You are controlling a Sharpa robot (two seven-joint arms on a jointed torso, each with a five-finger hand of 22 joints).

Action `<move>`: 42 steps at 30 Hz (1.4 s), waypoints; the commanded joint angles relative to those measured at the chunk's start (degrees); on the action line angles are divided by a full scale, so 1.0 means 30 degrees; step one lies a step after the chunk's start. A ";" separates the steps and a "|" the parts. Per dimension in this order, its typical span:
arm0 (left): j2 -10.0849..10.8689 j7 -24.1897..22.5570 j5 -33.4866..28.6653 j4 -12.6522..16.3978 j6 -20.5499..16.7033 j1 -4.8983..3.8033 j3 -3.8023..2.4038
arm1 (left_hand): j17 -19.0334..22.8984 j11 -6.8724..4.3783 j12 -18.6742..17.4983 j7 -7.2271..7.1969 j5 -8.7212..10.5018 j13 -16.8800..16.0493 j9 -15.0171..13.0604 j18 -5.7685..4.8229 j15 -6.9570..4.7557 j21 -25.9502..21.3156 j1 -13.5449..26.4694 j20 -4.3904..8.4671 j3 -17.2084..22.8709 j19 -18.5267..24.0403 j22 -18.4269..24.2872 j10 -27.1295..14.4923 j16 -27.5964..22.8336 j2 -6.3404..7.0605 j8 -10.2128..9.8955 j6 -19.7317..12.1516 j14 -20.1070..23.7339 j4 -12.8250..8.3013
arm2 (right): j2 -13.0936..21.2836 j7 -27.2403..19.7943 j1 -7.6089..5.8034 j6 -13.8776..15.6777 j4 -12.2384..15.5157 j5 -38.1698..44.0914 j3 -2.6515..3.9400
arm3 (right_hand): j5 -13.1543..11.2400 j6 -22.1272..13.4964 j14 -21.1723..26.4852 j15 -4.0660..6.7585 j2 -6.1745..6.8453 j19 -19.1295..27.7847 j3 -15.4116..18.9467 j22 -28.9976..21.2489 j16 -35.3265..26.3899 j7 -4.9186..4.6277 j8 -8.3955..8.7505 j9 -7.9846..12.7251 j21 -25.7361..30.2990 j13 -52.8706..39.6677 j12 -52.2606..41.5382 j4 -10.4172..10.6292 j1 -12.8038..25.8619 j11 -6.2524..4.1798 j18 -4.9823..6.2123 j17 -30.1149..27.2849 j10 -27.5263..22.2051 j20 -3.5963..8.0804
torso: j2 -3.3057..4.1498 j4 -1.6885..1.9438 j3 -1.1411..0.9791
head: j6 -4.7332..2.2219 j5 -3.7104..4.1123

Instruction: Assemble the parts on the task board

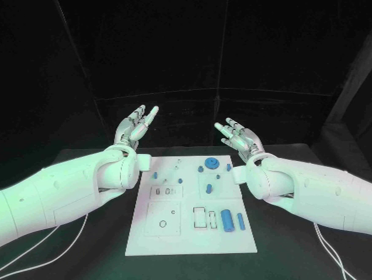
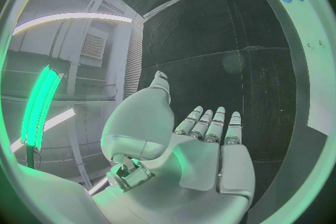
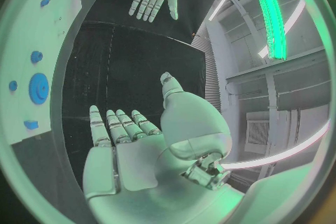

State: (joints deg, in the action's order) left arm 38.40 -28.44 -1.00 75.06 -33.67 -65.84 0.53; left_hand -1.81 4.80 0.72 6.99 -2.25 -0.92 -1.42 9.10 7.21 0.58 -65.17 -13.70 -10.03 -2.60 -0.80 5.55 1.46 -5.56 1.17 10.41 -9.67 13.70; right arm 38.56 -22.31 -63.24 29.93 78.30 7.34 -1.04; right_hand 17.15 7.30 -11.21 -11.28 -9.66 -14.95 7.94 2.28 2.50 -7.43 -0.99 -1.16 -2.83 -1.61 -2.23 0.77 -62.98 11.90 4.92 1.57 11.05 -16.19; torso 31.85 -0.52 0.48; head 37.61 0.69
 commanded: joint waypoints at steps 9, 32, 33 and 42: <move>-0.0082 -0.0230 -0.0025 -0.0169 0.1678 -0.0073 0.0008 | -0.1371 0.2221 0.1400 0.1823 -0.0135 -0.0746 -0.0554 0.0399 0.1017 0.1439 -0.1768 -0.0901 -0.0398 -0.4088 -0.0751 0.5748 0.2475 -0.0352 0.0991 0.4294 -0.8464 0.0038 | -0.0694 0.2355 -0.0406 -0.5175 -0.1354 0.3136 -0.0108 | -0.1447 1.3072 -1.4403 0.0788 0.0128 -1.0759 -0.1467 0.0945 0.3268 -0.1948 -0.2723 -0.1199 -0.3182 -0.0661 -0.3426 -0.3717 -0.5319 -0.0375 0.1926 0.0724 1.3649 0.0237 | 0.0004 -0.0007 0.0004 | 0.0001 -0.0005; 0.2484 -0.0344 -0.0032 0.3501 0.2195 0.0075 0.0004 | -0.2434 0.1746 0.3296 0.1898 -0.0175 -0.1111 -0.0853 0.0515 0.0181 0.3699 -0.4350 -0.0266 0.0487 -1.5911 -0.1203 1.6687 0.3705 -0.0445 0.2593 1.3651 -1.6770 -0.2460 | 0.0058 0.4969 -0.1318 -0.3322 -0.2411 2.0836 0.0454 | -0.0764 1.7093 -2.2056 0.3194 0.1307 -1.7649 -0.2869 0.1556 0.3762 -0.0780 -0.1750 -0.0922 -0.6080 -0.0741 -0.1295 -0.5745 -0.4262 -0.2033 0.1882 0.2119 1.9217 0.2947 | 0.2306 0.0679 0.0315 | -0.0165 0.0432; 0.2674 -0.0307 -0.0030 0.3836 0.2221 0.0077 0.0004 | -0.2469 0.1726 0.3279 0.1882 -0.0176 -0.1113 -0.0844 0.0514 0.0161 0.3674 -0.4348 -0.0242 0.0509 -1.6024 -0.1182 1.6760 0.3682 -0.0438 0.2575 1.3712 -1.6837 -0.2503 | 0.0090 0.5309 -0.1362 -0.3515 -0.2260 2.1853 0.0524 | -0.0797 1.7184 -2.2696 0.3365 0.1435 -1.8165 -0.2864 0.1778 0.4202 -0.0731 -0.1705 -0.0920 -0.6538 -0.0744 -0.1229 -0.5735 -0.4230 -0.2131 0.1879 0.2440 1.9369 0.3145 | 0.2396 0.0705 0.0322 | -0.0180 0.0452; 0.3643 -0.0144 -0.0027 0.5801 0.2499 0.0081 0.0004 | -0.2522 0.1706 0.3208 0.1854 -0.0175 -0.1102 -0.0823 0.0507 0.0140 0.3612 -0.4329 -0.0206 0.0542 -1.6210 -0.1139 1.6826 0.3605 -0.0423 0.2517 1.3785 -1.6902 -0.2577 | 0.0157 0.7203 -0.1741 -0.4812 -0.1290 2.6716 0.0701 | -0.1040 1.7189 -2.4934 0.3762 0.2031 -2.0012 -0.3005 0.3275 0.7640 -0.0645 -0.1071 -0.0884 -0.9326 -0.0732 -0.0467 -0.5659 -0.3784 -0.2245 0.1801 0.5221 1.8847 0.3892 | 0.2952 0.0847 0.0336 | -0.0488 0.0596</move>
State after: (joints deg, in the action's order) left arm 49.19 -28.56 -1.55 91.71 -27.47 -65.52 0.61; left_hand -9.30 9.85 10.20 12.58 -2.48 -4.19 -3.96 9.73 7.60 11.32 -77.65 -14.34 -8.44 -50.79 -4.28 55.84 12.32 -7.08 8.72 51.43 -60.21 6.23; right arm 39.04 -4.79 -68.27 18.62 74.00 77.79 1.02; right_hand 14.20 58.81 -83.68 -0.05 -3.94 -74.60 -0.72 11.79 24.70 -9.29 -4.37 -3.90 -30.24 -3.79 -3.77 -16.26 -74.34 5.16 10.27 16.62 68.15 -4.61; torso 39.95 1.82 1.47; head 36.30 2.41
